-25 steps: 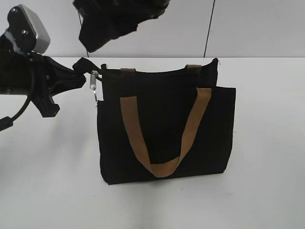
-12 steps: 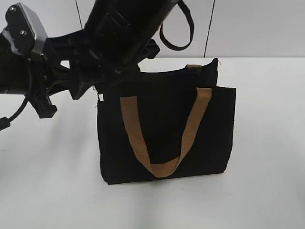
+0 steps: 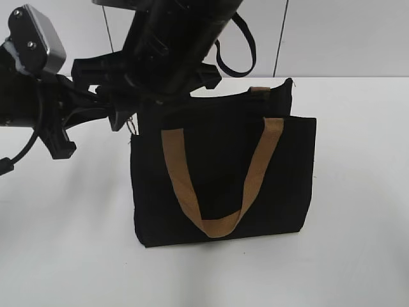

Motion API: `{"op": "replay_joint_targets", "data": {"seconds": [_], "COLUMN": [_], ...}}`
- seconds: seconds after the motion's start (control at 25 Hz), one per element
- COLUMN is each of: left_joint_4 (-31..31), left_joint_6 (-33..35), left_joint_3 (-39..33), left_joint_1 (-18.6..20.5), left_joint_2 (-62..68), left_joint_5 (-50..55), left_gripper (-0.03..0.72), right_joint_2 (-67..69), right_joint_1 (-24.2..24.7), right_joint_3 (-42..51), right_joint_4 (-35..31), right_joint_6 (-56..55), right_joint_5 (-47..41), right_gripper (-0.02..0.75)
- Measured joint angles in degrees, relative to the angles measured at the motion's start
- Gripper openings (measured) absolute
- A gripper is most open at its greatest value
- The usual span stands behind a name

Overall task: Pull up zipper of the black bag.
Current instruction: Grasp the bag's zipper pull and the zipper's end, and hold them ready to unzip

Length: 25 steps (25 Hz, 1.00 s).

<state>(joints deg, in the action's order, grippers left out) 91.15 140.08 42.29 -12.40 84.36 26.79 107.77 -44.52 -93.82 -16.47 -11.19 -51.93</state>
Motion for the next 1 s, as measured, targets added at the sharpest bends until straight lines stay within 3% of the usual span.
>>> {"op": "replay_joint_targets", "data": {"seconds": [1.0], "left_joint_4": [0.00], "left_joint_6": [0.00], "left_joint_3": [0.00], "left_joint_1": [0.00], "left_joint_2": [0.00], "left_joint_5": [0.00], "left_gripper": [0.015], "right_joint_2": [3.66], "right_joint_1": [0.00], "right_joint_3": [0.00], "right_joint_4": [0.16], "right_joint_6": [-1.14], "right_joint_5": [2.95], "right_gripper": [0.337]}}
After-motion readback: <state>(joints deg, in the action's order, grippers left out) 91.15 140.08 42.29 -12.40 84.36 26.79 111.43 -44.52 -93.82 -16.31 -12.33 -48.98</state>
